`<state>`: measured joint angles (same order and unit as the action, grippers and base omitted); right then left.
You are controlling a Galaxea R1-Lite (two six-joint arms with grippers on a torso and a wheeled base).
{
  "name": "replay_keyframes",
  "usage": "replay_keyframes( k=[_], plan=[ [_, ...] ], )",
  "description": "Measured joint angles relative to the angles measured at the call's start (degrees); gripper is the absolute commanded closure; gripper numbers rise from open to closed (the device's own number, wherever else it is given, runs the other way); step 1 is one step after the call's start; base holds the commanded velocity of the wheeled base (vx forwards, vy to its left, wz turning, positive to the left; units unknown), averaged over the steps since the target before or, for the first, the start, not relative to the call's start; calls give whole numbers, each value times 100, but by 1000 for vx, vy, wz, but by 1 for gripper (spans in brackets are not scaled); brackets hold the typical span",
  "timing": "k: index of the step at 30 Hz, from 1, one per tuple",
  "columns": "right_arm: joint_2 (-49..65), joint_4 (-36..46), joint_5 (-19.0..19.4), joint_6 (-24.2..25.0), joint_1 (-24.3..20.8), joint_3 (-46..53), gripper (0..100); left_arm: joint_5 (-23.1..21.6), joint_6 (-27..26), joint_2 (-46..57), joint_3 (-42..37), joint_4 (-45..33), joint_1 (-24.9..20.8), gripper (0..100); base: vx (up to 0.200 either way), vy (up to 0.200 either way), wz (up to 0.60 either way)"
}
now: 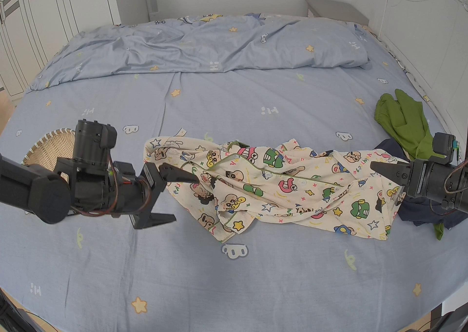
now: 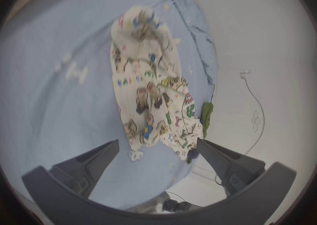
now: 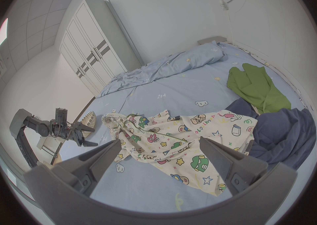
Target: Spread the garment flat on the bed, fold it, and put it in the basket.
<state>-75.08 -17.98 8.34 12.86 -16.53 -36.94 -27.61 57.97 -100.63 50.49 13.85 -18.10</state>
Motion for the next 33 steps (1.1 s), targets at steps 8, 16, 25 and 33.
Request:
replay_keyframes(
  k=[8,16,25,33],
  plan=[
    [15,-5,2,0,-6,15,0,-296,301,-485,-750,1508,-238,0,0,0,0],
    [33,-13,-2,-11,-6,26,0,-325,375,-924,-1270,2636,-391,0,0,0,0],
    [55,-11,-2,-11,-6,32,0,-77,510,-1397,-1346,3479,-416,0,0,0,0],
    [55,-11,0,-22,-44,45,0,-61,925,-1598,-1331,4146,-413,0,0,0,0]
  ],
)
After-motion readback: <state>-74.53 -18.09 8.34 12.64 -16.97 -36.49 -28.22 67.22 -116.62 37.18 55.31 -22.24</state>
